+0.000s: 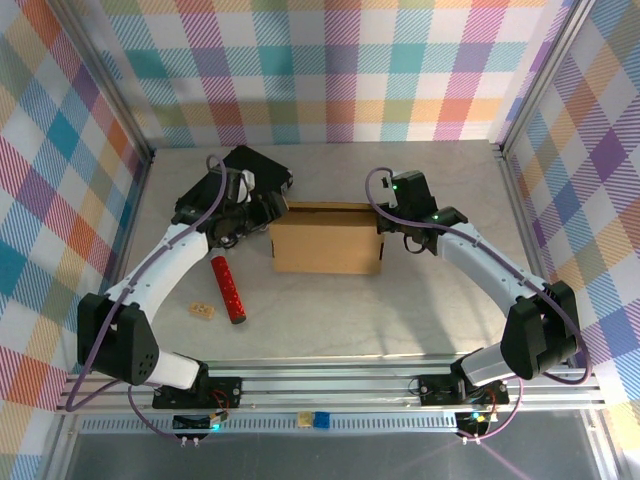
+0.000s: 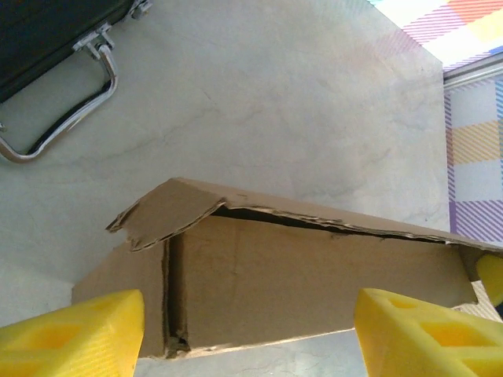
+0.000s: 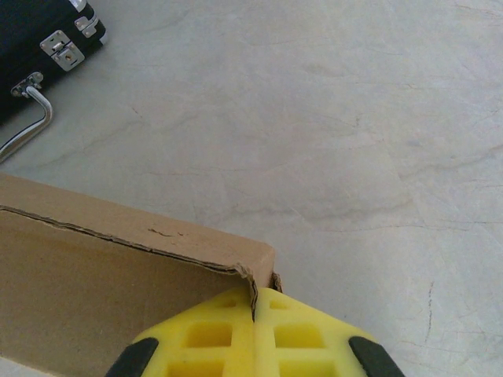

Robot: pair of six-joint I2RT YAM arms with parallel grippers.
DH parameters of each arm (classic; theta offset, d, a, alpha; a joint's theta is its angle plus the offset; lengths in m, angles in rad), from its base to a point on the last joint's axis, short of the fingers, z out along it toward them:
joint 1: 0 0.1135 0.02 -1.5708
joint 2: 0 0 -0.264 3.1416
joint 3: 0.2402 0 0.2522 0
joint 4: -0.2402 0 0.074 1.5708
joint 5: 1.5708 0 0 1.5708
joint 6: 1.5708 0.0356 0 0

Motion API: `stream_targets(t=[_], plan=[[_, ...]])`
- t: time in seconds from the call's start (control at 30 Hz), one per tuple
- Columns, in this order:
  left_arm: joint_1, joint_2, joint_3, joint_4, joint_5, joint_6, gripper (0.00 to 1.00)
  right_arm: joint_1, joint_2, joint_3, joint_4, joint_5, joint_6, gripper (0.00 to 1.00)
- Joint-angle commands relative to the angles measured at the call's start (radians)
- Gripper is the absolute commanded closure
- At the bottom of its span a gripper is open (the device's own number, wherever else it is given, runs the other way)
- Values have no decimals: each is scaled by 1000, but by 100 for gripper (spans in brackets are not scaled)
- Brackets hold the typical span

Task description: Fold the paper box

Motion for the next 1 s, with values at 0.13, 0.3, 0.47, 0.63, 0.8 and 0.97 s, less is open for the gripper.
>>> stream_targets(t=[0.13, 0.3, 0.47, 0.63, 0.8, 0.97], plan=[[19, -78, 54, -162, -67, 117, 34, 14, 3, -7, 31, -14, -21, 100], [71, -65, 135, -285, -136, 316, 40, 14, 0, -4, 31, -30, -36, 100], [122, 72, 226, -341, 98, 509, 58, 14, 2, 0, 25, -48, -50, 100], [120, 120, 249, -384, 166, 582, 63, 14, 16, 14, 9, -59, -51, 100], [117, 108, 239, -412, 173, 628, 56, 14, 12, 14, 7, -59, -49, 100], [111, 96, 213, -421, 114, 643, 55, 14, 5, 11, 4, -62, -56, 100]])
